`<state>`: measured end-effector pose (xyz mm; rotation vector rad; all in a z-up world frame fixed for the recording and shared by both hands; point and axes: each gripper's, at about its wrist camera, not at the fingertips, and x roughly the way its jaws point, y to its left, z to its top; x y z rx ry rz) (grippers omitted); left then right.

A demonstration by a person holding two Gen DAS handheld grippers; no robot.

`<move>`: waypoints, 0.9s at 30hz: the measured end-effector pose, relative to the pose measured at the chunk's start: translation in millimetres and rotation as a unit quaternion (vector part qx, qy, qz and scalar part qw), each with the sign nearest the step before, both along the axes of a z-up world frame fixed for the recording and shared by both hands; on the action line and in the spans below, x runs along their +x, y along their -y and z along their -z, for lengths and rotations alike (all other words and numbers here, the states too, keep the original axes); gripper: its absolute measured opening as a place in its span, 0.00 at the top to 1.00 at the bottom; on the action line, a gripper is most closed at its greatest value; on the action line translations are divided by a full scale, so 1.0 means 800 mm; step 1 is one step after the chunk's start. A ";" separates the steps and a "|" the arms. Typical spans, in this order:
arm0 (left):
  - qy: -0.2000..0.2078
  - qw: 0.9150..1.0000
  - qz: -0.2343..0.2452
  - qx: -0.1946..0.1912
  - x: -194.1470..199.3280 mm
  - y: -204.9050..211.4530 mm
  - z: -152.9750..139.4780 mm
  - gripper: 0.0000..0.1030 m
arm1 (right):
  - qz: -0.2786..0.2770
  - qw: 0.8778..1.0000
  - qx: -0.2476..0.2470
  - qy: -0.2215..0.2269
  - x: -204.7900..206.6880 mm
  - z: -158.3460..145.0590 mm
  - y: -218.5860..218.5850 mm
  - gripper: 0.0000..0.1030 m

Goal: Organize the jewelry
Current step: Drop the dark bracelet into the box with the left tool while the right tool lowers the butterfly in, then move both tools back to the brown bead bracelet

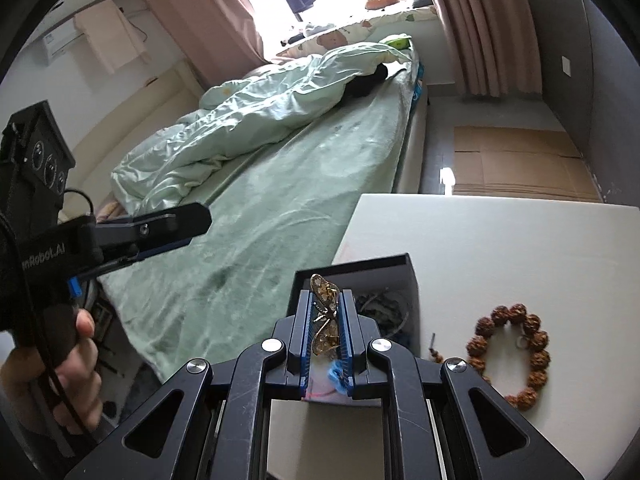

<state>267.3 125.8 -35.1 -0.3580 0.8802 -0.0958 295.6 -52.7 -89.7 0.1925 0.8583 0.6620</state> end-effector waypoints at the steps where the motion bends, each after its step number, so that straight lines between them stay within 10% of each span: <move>1: 0.000 1.000 -0.001 0.001 -0.001 0.000 0.000 0.37 | 0.001 1.000 0.000 -0.002 0.002 0.001 -0.001 0.87; 4: -0.003 1.000 -0.002 0.003 -0.001 -0.001 0.003 0.37 | 0.008 1.000 -0.002 -0.014 0.007 0.005 -0.002 0.85; 8: -0.003 1.000 0.002 0.000 0.001 0.003 0.005 0.31 | 0.033 0.999 -0.002 -0.021 0.007 0.003 0.015 0.33; 27: 0.006 0.996 0.085 0.033 -0.003 0.092 0.013 0.26 | 0.126 0.992 -0.031 -0.008 -0.006 -0.008 0.154 0.31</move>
